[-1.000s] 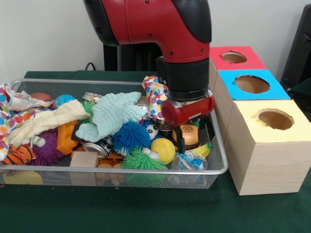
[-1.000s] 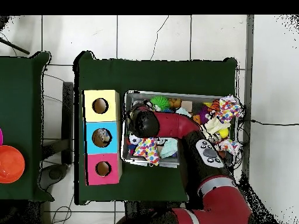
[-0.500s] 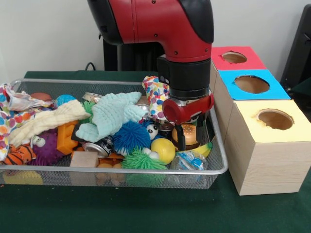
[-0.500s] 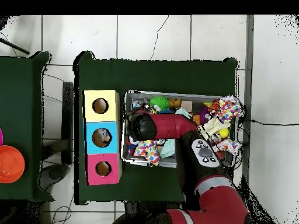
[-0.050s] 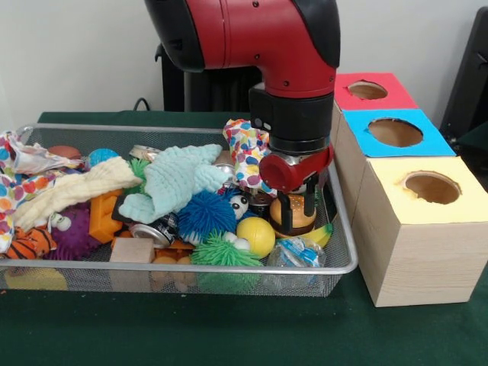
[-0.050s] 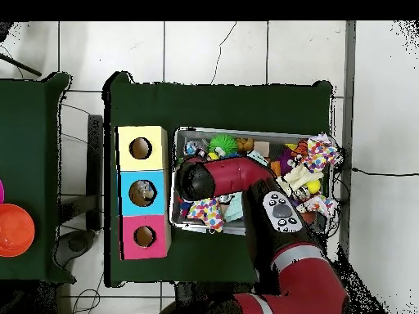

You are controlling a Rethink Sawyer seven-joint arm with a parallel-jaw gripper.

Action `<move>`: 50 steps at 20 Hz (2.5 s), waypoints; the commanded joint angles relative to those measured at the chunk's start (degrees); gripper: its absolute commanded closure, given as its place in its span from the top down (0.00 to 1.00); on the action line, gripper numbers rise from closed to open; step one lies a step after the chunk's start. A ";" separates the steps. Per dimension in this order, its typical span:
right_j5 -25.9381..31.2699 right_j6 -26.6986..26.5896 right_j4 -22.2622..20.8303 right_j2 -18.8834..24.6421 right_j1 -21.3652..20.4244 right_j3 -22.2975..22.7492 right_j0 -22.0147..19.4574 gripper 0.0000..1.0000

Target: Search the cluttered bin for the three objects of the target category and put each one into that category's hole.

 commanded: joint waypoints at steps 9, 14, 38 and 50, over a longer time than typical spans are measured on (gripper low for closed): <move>3.06 26.39 18.93 -2.24 -0.69 6.30 1.29 1.00; -1.79 27.26 23.43 -4.89 -0.38 9.28 2.23 1.00; -5.54 28.42 25.12 -7.81 -0.65 11.55 1.76 1.00; -6.04 27.77 26.26 -6.06 1.40 9.08 0.98 1.00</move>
